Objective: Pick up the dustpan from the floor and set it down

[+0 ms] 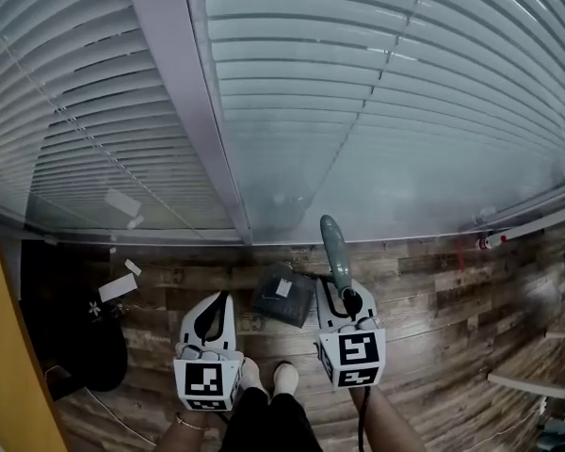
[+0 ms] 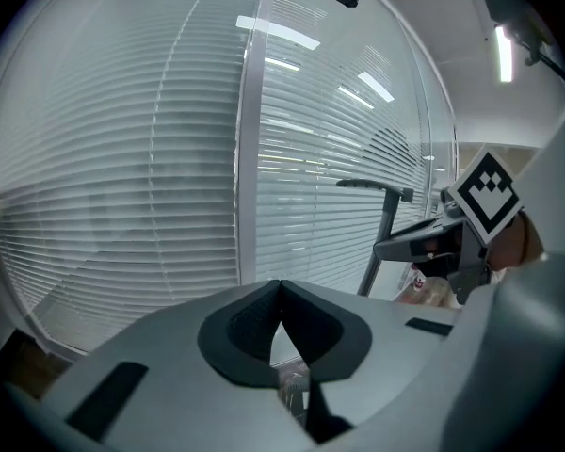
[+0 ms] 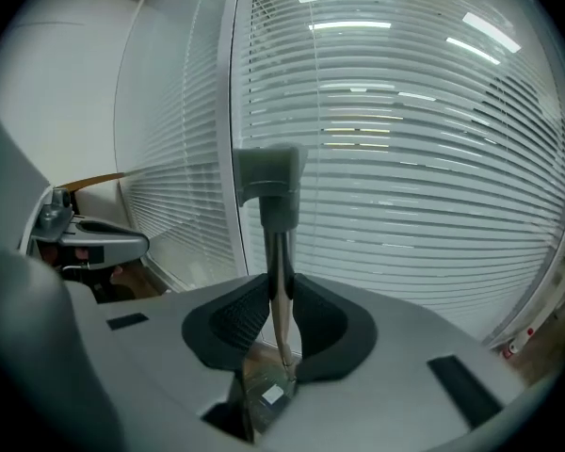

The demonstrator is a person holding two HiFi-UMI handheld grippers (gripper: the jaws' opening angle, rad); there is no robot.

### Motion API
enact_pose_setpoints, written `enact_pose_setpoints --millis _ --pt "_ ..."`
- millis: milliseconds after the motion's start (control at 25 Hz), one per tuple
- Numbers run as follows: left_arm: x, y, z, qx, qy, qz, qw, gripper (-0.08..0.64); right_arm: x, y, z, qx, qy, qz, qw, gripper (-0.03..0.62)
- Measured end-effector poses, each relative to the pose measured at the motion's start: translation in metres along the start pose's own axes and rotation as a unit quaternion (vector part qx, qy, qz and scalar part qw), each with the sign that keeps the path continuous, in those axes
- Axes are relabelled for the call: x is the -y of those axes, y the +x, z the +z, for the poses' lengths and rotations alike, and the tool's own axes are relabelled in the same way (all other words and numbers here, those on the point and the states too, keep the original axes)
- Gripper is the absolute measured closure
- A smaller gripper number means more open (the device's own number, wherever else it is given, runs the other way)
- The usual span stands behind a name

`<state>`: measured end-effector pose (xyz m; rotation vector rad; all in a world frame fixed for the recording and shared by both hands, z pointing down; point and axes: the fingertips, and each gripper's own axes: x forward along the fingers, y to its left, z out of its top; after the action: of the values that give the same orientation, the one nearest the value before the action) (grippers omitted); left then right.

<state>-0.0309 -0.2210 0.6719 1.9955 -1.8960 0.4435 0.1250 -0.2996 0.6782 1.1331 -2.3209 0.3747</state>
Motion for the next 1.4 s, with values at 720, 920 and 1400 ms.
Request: enact_pose_setpoints --millis 720,920,1400 --pt "-0.003 0.014 -0.019 -0.008 -0.012 -0.006 0.9999 0.541 0.014 0.032 -0.005 0.007 0.013 -0.028 0.999 0.497" --pt "-0.004 0.012 -0.021 -0.010 -0.014 -0.001 0.9998 0.541 0.017 0.037 -0.001 0.013 0.011 -0.030 0.999 0.497" --pt "-0.006 0.004 -0.023 -0.010 -0.027 0.003 0.9996 0.541 0.023 0.043 -0.003 0.011 0.023 -0.037 0.999 0.495"
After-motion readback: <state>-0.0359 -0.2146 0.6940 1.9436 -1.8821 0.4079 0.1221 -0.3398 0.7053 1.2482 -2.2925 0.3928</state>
